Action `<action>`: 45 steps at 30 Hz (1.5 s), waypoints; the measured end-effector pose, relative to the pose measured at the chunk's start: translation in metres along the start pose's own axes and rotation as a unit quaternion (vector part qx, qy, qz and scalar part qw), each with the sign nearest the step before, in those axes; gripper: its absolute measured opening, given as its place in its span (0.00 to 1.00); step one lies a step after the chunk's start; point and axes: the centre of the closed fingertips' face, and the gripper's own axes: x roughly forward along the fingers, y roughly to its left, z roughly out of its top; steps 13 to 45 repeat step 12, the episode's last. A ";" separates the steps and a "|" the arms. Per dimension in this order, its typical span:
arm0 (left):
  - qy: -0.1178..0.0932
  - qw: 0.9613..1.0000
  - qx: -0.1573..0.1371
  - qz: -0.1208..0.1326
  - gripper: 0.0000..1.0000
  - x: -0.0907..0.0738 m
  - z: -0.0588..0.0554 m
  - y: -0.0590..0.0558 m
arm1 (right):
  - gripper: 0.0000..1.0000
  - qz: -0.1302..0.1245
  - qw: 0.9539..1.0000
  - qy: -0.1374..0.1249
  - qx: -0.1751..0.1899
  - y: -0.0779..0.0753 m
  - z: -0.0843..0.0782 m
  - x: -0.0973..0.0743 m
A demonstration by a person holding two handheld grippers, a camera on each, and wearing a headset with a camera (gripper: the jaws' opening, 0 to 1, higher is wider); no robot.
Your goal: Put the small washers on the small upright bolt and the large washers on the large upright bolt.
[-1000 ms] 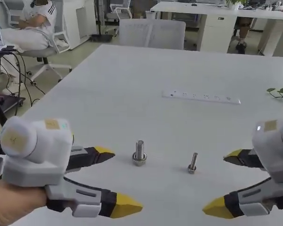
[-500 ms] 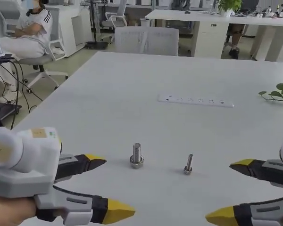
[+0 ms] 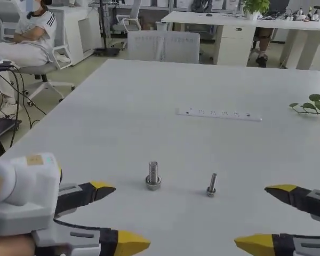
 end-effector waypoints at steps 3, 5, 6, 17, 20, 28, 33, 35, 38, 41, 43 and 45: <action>0.001 1.000 -0.002 0.000 0.80 0.000 -0.002 -0.001 | 0.83 0.000 1.000 0.000 0.003 -0.002 0.000 0.000; 0.001 1.000 -0.002 0.000 0.80 0.000 -0.002 -0.001 | 0.83 -0.001 1.000 -0.002 0.003 -0.002 0.001 0.000; 0.001 1.000 -0.003 -0.001 0.80 0.000 -0.002 -0.002 | 0.83 -0.001 1.000 -0.003 0.003 -0.002 0.001 0.000; 0.000 1.000 -0.003 0.000 0.80 0.000 -0.001 -0.003 | 0.82 -0.001 1.000 -0.003 0.004 -0.002 0.000 0.000; 0.000 1.000 -0.003 0.000 0.80 0.000 -0.001 -0.003 | 0.82 -0.001 1.000 -0.003 0.004 -0.002 0.000 0.000; 0.000 1.000 -0.003 0.000 0.80 0.000 -0.001 -0.003 | 0.82 -0.001 1.000 -0.003 0.004 -0.002 0.000 0.000; 0.000 1.000 -0.003 0.000 0.80 0.000 -0.001 -0.003 | 0.82 -0.001 1.000 -0.003 0.004 -0.002 0.000 0.000; 0.000 1.000 -0.003 0.000 0.80 0.000 -0.001 -0.003 | 0.82 -0.001 1.000 -0.003 0.004 -0.002 0.000 0.000; 0.000 1.000 -0.003 0.000 0.80 0.000 -0.001 -0.003 | 0.82 -0.001 1.000 -0.003 0.004 -0.002 0.000 0.000; 0.000 1.000 -0.003 0.000 0.80 0.000 -0.001 -0.003 | 0.82 -0.001 1.000 -0.003 0.004 -0.002 0.000 0.000; 0.000 1.000 -0.003 0.000 0.80 0.000 -0.001 -0.003 | 0.82 -0.001 1.000 -0.003 0.004 -0.002 0.000 0.000; 0.000 1.000 -0.003 0.000 0.80 0.000 -0.001 -0.003 | 0.82 -0.001 1.000 -0.003 0.004 -0.002 0.000 0.000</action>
